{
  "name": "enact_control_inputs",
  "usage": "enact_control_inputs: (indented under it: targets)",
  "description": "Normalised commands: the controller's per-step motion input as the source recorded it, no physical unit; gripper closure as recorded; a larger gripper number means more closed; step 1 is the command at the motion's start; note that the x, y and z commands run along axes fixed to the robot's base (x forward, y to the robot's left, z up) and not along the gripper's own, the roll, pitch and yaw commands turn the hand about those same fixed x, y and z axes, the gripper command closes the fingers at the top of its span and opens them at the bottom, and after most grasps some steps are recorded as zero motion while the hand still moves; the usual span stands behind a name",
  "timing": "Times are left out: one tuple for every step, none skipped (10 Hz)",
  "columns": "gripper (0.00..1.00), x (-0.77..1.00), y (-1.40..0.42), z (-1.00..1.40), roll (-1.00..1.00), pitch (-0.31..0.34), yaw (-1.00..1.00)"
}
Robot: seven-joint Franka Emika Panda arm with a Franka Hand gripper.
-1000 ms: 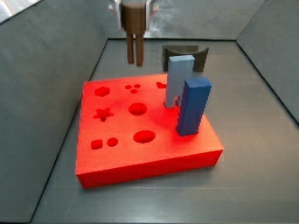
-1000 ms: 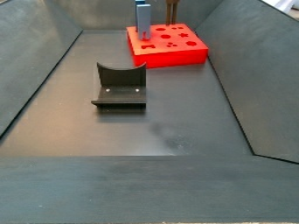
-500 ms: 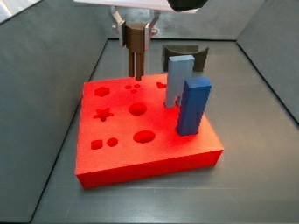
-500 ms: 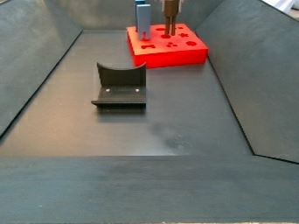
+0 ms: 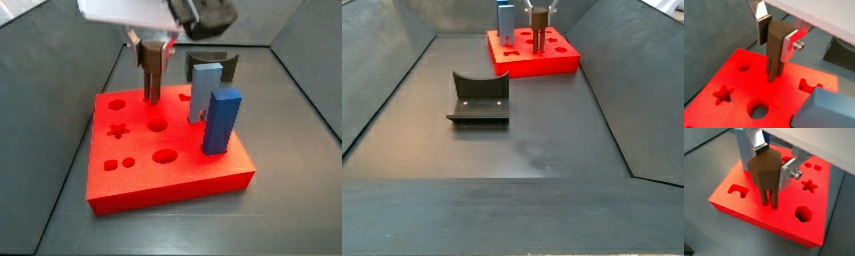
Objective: Pick up the 3 prong object. Move up. Move to above the board. Insert the 3 prong object.
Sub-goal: Insert the 3 prong object.
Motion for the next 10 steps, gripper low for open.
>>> enact_control_inputs:
  targets:
    - [1.00, -0.10, -0.03, -0.73, 0.27, -0.003, -0.18]
    - [1.00, -0.13, -0.01, -0.64, 0.24, 0.000, -0.21]
    - [1.00, -0.06, 0.00, -0.38, 0.11, -0.047, -0.15]
    - [1.00, -0.04, 0.00, -0.17, 0.03, -0.046, -0.13]
    - [1.00, -0.02, -0.01, -0.33, 0.09, -0.090, -0.03]
    - [1.00, 0.00, -0.06, -0.51, 0.14, -0.116, 0.00]
    - [1.00, 0.00, 0.00, 0.00, 0.00, -0.036, 0.00]
    - [1.00, -0.03, 0.00, 0.00, 0.00, 0.000, -0.03]
    - [1.00, 0.00, 0.00, 0.00, 0.00, 0.000, -0.02]
    - [1.00, 0.00, 0.00, 0.00, 0.00, 0.000, 0.00]
